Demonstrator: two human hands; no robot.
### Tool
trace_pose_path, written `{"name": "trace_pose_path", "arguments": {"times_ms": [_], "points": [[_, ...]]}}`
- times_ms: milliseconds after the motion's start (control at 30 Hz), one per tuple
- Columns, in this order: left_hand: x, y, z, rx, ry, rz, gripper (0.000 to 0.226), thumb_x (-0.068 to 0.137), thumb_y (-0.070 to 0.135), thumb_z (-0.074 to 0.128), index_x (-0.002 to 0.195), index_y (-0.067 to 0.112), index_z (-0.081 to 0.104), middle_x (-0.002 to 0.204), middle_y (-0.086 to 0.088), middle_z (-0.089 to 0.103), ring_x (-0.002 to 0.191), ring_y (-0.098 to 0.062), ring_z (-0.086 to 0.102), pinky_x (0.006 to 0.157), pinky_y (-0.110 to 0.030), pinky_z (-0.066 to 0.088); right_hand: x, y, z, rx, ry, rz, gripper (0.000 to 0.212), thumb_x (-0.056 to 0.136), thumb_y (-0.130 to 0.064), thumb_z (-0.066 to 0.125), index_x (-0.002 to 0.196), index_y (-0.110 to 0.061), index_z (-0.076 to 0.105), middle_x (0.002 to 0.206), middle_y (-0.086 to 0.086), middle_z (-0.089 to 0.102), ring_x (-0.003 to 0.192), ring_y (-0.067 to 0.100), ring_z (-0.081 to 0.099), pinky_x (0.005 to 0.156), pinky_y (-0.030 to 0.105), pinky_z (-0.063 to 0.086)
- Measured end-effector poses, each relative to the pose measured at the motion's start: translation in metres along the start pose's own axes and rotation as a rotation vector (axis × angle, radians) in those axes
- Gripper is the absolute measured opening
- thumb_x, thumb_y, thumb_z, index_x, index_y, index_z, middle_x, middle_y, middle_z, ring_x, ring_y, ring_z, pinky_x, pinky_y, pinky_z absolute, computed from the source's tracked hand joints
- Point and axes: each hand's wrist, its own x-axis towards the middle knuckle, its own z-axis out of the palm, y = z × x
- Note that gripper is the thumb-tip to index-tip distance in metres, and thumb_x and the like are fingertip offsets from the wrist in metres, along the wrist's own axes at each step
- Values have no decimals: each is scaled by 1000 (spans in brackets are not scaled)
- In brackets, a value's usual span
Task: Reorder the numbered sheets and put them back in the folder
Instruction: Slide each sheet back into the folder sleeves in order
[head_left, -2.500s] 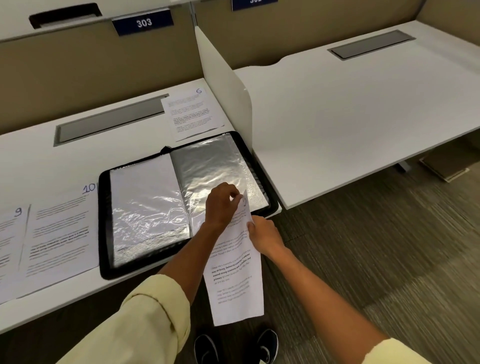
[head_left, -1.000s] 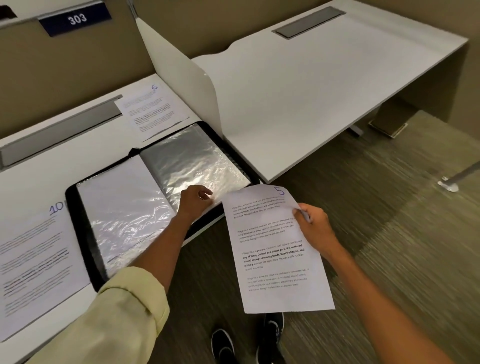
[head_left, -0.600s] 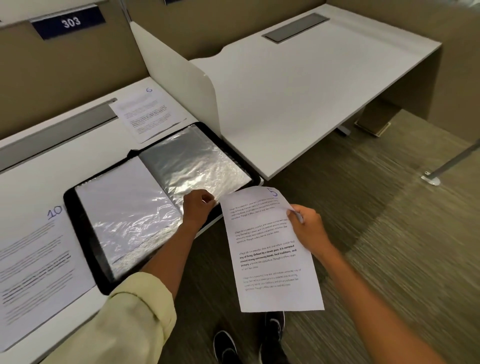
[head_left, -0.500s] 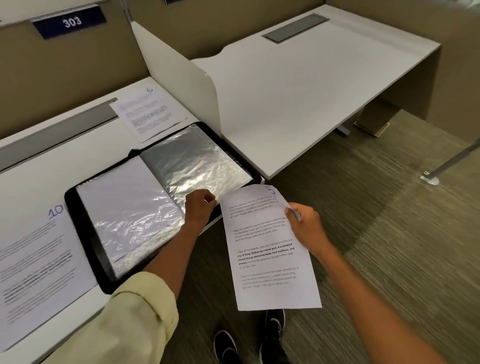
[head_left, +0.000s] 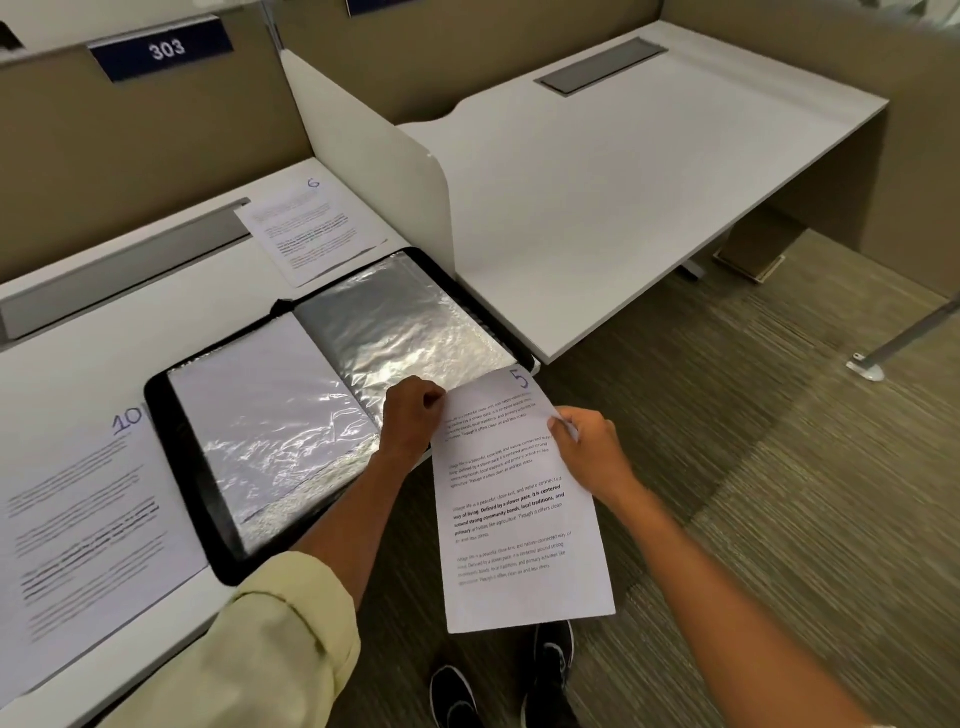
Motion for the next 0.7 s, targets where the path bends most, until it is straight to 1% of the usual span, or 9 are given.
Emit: {"name": "trace_pose_path", "arguments": {"times_ms": [100,167,200,233,300,367,500,633,700], "points": [[0,-1,-2,-41,6,-3,12,81,-3,70,87,6,76,85,-8,69,78,-22,63,76,-41,55,5,-6,5,-7,-13,8,29,106,-19,46,87,-29,65,87,-8,70,78,7,69,63,20,55],[2,-3,-4,-62,25,3,13,80,-3,72,87,7,76,86,-7,70,78,-21,64,77,-42,56,7,-11,9,-10,-37,14,28,106,-18,45,89,-22,67,85,-5,70,74,6,68,59,15,52],[3,-3,-5,-71,34,6,14,79,-3,72,88,7,76,86,-7,71,78,-21,65,77,-42,56,9,-13,11,-15,-51,24,28,106,-18,45,90,-18,68,85,-2,70,73,8,68,58,14,51],[4,-3,-6,-76,40,9,14,79,-4,72,88,7,76,86,-7,71,78,-20,65,78,-42,56,11,-14,15,-20,-63,37,28,106,-19,45,92,-14,68,86,2,70,76,11,69,58,15,51],[5,-2,-9,-87,47,17,14,79,-4,73,89,6,76,86,-7,71,77,-18,65,78,-39,56,16,-17,22,-27,-90,67,28,106,-19,46,95,-8,68,90,9,71,84,23,70,64,25,54],[5,-1,-11,-85,46,15,14,79,-3,73,88,7,76,86,-6,71,76,-16,65,78,-37,57,20,-20,29,-35,-120,94,28,105,-20,46,97,-5,67,94,14,70,87,29,70,68,35,55],[4,-1,-13,-72,26,19,11,80,1,73,86,9,76,84,-5,70,76,-17,65,77,-38,56,29,-24,36,-74,-128,126,26,105,-22,46,99,-8,66,95,12,69,87,28,70,71,39,58],[3,1,-13,-30,14,56,9,80,1,71,83,8,75,82,-6,69,74,-20,63,74,-41,56,35,-30,36,-116,-128,112,22,106,-21,45,98,-15,66,93,6,68,81,19,69,63,31,55],[4,2,-13,-24,16,67,9,81,1,70,82,8,75,80,-7,68,72,-20,62,71,-39,55,36,-33,35,-137,-138,108,22,106,-19,45,97,-18,65,93,3,67,82,18,67,63,28,54]]}}
